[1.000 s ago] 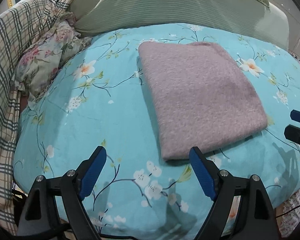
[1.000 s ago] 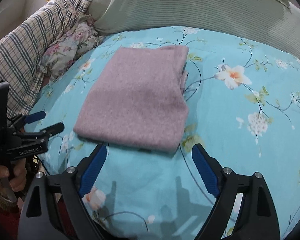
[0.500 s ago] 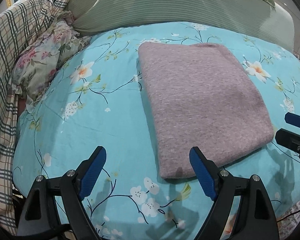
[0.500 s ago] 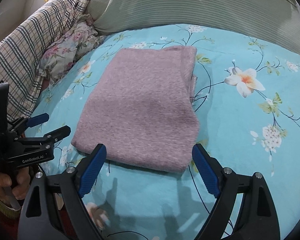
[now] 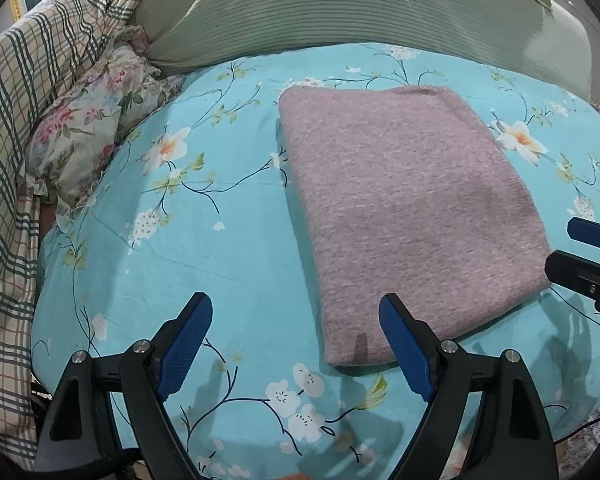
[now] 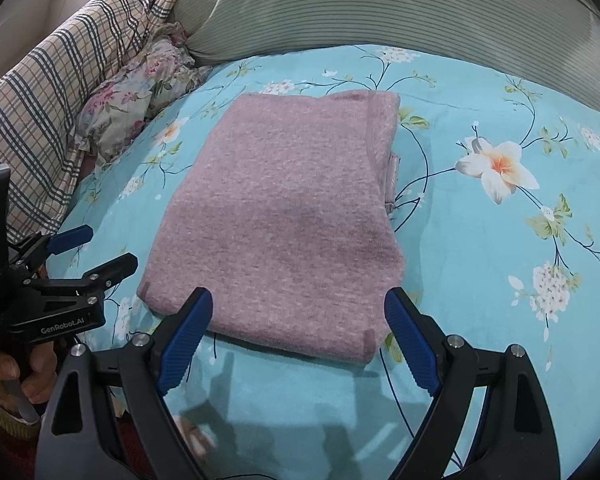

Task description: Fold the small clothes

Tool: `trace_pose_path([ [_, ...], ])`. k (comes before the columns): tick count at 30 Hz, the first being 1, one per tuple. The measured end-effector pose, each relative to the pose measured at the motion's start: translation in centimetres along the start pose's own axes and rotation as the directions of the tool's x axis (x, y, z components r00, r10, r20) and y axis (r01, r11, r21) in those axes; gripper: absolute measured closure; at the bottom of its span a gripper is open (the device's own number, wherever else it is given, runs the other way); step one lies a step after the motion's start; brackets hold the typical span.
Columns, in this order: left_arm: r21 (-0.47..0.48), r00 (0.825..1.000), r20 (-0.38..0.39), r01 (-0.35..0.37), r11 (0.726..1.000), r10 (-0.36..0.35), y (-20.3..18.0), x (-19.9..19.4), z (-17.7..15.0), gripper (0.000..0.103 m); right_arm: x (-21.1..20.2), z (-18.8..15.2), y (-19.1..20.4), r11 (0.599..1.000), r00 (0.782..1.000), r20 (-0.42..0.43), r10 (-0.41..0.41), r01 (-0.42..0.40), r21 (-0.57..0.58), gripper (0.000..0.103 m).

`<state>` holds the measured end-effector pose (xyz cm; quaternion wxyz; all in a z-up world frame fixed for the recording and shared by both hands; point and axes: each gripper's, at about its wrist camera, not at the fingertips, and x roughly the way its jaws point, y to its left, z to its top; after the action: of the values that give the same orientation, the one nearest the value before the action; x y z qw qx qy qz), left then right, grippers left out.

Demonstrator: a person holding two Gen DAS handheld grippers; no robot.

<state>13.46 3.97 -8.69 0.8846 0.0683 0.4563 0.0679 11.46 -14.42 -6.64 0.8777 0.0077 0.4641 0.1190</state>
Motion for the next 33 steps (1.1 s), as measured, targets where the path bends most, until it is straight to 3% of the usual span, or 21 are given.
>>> trace_pose_path([
  [33, 0.004, 0.998, 0.052, -0.020, 1.000, 0.020, -0.5, -2.3, -0.8, 0.017, -0.7, -0.4, 1.4, 1.000, 1.000, 0.020, 0.003, -0.003, -0.017, 0.015],
])
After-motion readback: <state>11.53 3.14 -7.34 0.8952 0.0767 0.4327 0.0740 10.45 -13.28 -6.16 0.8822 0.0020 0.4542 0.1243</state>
